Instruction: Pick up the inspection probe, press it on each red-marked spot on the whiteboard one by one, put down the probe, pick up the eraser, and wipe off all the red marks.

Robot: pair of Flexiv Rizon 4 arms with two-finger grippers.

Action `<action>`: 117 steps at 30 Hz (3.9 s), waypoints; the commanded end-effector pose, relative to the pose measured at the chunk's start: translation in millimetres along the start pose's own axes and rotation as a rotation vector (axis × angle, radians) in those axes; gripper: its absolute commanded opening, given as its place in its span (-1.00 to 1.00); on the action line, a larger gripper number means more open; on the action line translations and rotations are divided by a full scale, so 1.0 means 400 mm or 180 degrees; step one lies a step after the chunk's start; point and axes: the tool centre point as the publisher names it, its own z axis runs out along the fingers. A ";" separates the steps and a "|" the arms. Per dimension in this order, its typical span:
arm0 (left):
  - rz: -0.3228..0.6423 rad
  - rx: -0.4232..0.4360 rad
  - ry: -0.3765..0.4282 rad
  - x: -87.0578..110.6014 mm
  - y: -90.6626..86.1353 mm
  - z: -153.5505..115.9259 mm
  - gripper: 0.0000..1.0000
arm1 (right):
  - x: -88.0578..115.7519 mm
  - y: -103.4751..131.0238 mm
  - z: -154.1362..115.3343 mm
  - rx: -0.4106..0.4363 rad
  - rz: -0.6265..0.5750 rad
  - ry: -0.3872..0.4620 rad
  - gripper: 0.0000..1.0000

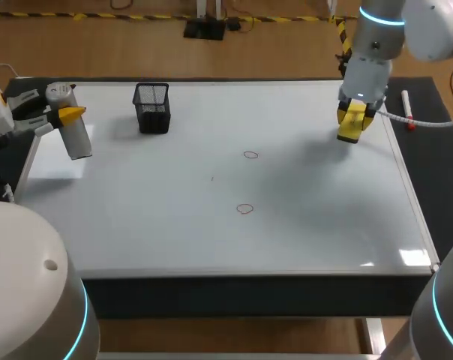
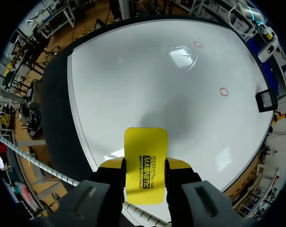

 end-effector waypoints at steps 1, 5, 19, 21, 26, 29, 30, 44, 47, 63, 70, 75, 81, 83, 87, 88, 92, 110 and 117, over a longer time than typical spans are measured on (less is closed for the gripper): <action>0.0000 -0.0001 -0.0002 0.000 -0.003 0.000 -1.00 | 0.001 -0.002 -0.002 0.0003 -0.0005 0.0009 -1.00; -0.0014 0.0005 0.0013 0.009 -0.003 0.010 -1.00 | 0.001 -0.002 -0.002 0.0003 -0.0005 0.0009 -1.00; -0.0072 0.0044 0.0401 0.088 0.003 0.166 -1.00 | 0.001 -0.002 -0.002 0.0003 -0.0005 0.0009 -1.00; -0.0088 0.0055 0.0467 0.095 0.005 0.187 -1.00 | 0.001 -0.002 -0.002 0.0003 -0.0005 0.0009 -1.00; -0.0152 0.0071 0.0665 0.121 0.017 0.243 -1.00 | 0.001 -0.002 -0.002 0.0003 -0.0005 0.0009 -1.00; -0.0197 0.0085 0.0781 0.140 0.025 0.278 -1.00 | 0.001 -0.002 -0.002 0.0003 -0.0005 0.0009 -1.00; -0.0208 0.0092 0.0831 0.148 0.026 0.292 -1.00 | 0.001 -0.002 -0.002 0.0003 -0.0005 0.0009 -1.00; -0.0300 0.0104 0.1318 0.223 0.040 0.430 -1.00 | 0.001 -0.002 -0.002 0.0003 -0.0005 0.0009 -1.00; -0.0311 0.0122 0.1391 0.241 0.041 0.466 -1.00 | 0.001 -0.002 -0.002 0.0003 -0.0005 0.0009 -1.00; -0.0404 0.0141 0.1831 0.302 0.063 0.618 -1.00 | 0.001 -0.002 -0.002 0.0003 -0.0005 0.0009 -1.00; -0.0441 0.0140 0.1928 0.312 0.082 0.660 -1.00 | 0.001 -0.002 -0.002 0.0003 -0.0005 0.0009 -1.00; -0.0463 0.0155 0.2010 0.321 0.094 0.694 -1.00 | 0.001 -0.002 -0.002 0.0003 -0.0005 0.0009 -1.00; -0.0463 0.0162 0.2121 0.333 0.113 0.738 -1.00 | 0.001 -0.002 -0.002 0.0003 -0.0005 0.0009 -1.00; -0.0464 0.0166 0.2135 0.333 0.119 0.752 -1.00 | 0.001 -0.002 -0.002 0.0003 -0.0005 0.0009 -1.00; -0.0503 0.0187 0.2142 0.331 0.134 0.779 -1.00 | 0.001 -0.002 -0.002 0.0003 -0.0005 0.0009 -1.00; -0.0501 0.0184 0.2139 0.333 0.136 0.786 -1.00 | 0.001 -0.002 -0.002 0.0003 -0.0005 0.0009 -1.00; -0.0516 0.0182 0.2125 0.335 0.148 0.818 -1.00 | 0.001 -0.002 -0.002 0.0003 -0.0005 0.0009 -1.00; -0.0558 0.0140 0.1871 0.341 0.202 0.881 -1.00 | 0.001 -0.002 -0.002 0.0003 -0.0005 0.0009 -1.00; -0.0530 0.0178 0.1733 0.321 0.208 0.888 -1.00 | 0.001 -0.002 -0.002 0.0003 -0.0005 0.0009 -1.00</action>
